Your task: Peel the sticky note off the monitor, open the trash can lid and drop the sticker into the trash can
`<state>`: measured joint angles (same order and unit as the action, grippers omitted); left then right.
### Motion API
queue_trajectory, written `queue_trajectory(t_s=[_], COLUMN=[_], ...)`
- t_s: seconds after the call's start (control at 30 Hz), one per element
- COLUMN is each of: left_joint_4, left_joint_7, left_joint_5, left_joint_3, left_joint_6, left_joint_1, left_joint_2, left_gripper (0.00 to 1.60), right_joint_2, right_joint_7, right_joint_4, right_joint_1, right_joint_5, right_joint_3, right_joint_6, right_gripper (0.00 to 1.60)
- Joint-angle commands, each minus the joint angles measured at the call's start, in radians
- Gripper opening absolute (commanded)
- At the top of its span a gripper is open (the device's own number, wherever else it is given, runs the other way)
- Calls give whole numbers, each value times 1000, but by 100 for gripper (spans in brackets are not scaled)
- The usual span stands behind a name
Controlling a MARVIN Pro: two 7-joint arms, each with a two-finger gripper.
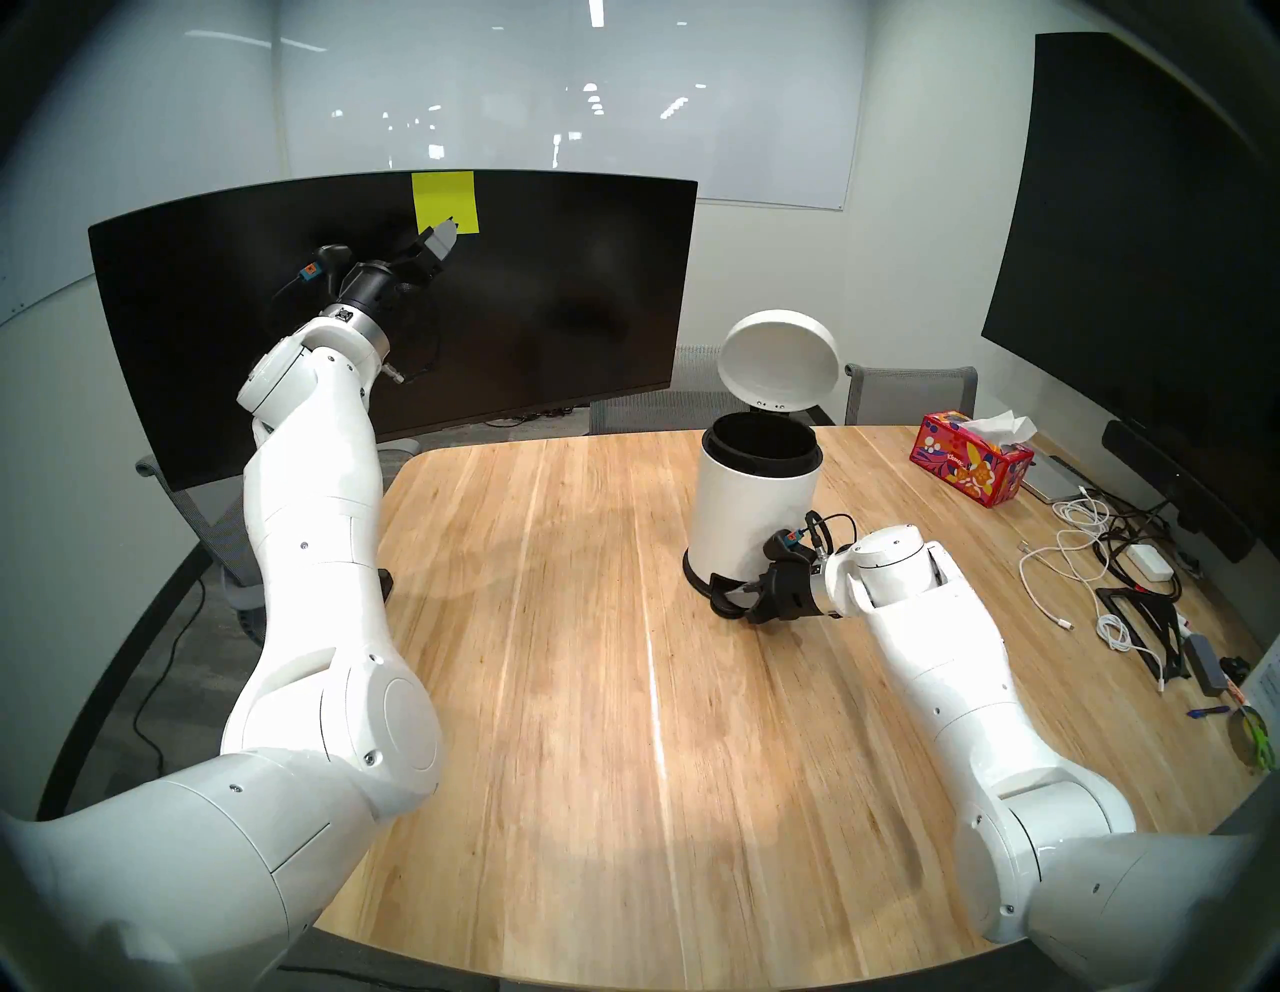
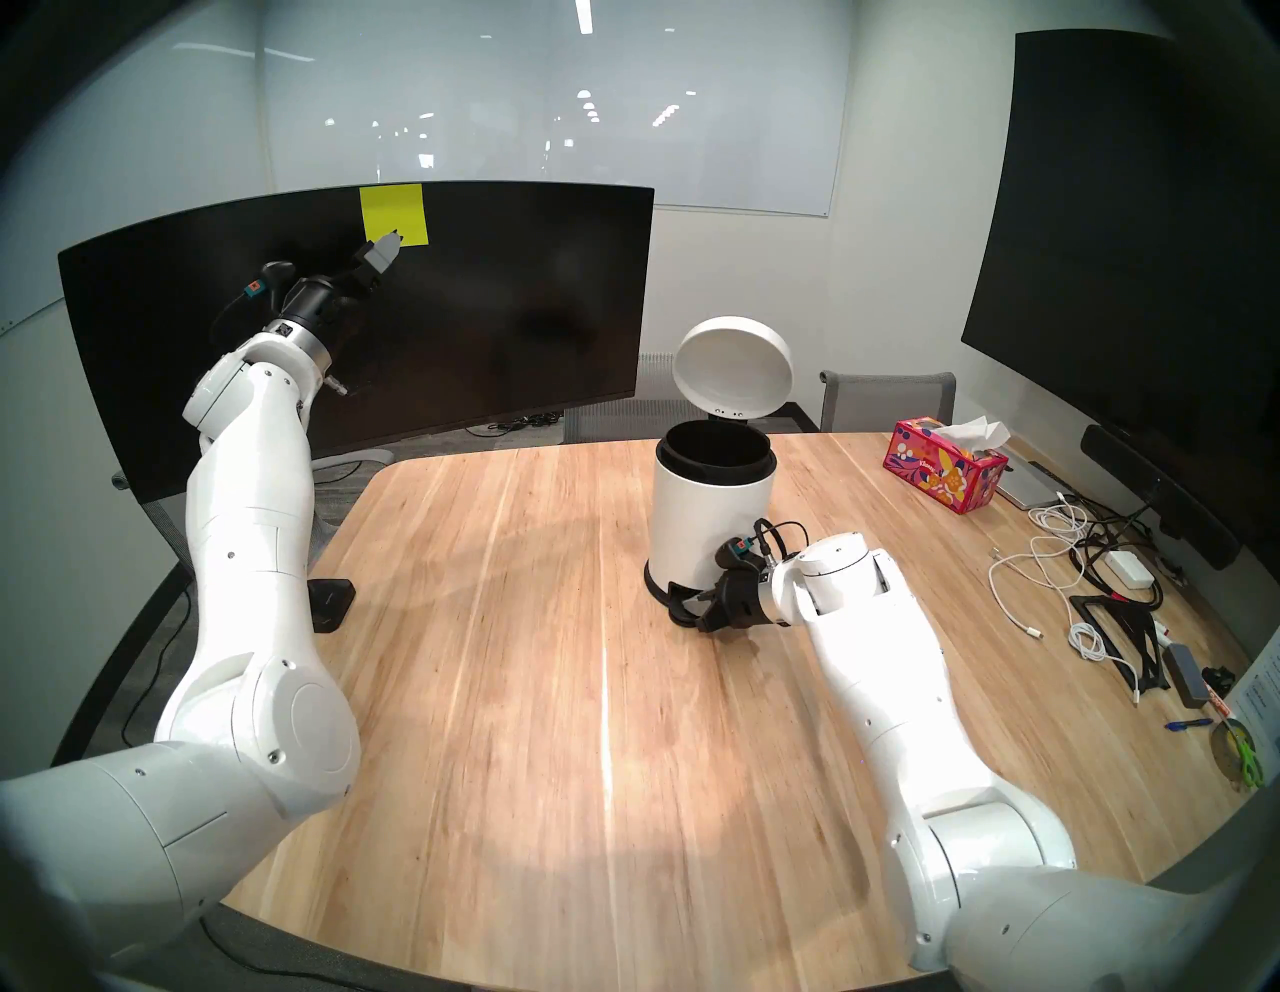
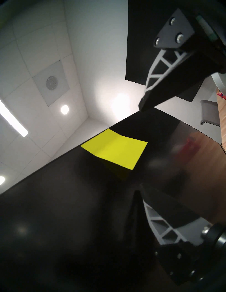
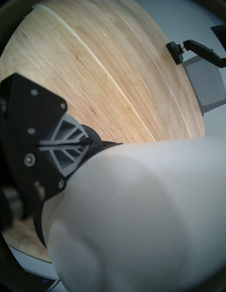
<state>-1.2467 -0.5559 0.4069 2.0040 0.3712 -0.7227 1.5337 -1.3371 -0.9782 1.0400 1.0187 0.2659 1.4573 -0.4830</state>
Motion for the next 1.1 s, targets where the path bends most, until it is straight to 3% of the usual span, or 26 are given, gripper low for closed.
queue_trajectory(t_s=[0.0,1.07], left_joint_4=[4,61], left_joint_7=[-29,-47], left_joint_5=[17,34], left_joint_3=[-2,-6], left_joint_6=[-29,-59], left_joint_1=[39,71], left_joint_2=[0,-14], left_gripper=[160,160], right_joint_2=[7,7], right_joint_7=[3,3], right_joint_4=[-2,-2], right_joint_1=[4,4], right_joint_5=[3,3], right_joint_3=[1,1], right_joint_6=[0,0], right_gripper=[0,0])
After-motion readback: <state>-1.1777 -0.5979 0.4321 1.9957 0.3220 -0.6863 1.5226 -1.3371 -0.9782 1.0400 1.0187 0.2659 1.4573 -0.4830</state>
